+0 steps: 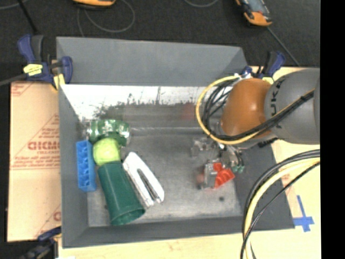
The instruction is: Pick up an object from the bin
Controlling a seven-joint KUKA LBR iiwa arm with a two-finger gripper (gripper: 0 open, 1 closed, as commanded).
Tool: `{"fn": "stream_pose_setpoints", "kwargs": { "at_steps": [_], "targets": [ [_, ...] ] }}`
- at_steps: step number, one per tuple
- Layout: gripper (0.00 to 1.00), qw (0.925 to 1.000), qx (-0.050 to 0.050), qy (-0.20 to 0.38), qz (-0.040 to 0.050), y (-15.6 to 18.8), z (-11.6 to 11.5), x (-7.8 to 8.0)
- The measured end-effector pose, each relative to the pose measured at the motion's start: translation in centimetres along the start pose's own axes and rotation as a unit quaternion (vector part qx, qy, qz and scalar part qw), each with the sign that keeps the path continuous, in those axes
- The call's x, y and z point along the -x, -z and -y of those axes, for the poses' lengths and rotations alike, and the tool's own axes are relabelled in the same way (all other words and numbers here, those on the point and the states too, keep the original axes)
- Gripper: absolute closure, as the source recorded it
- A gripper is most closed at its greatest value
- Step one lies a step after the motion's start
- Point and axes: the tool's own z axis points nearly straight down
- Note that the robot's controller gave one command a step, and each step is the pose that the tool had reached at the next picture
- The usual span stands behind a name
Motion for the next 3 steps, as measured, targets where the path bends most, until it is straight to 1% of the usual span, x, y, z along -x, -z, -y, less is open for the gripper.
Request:
{"fn": "stream_pose_setpoints", "kwargs": {
  "at_steps": [1,2,3],
  "targets": [
    [0.0,0.9996,0.0,0.028,0.0016,0.0,3.8,-3.3],
    [1.0,1.0,0.0,0.01,0.0004,0.0,4.1,-6.0],
    [1.0,1.0,0.0,0.01,0.0004,0.0,4.1,-6.0]
  ]
}}
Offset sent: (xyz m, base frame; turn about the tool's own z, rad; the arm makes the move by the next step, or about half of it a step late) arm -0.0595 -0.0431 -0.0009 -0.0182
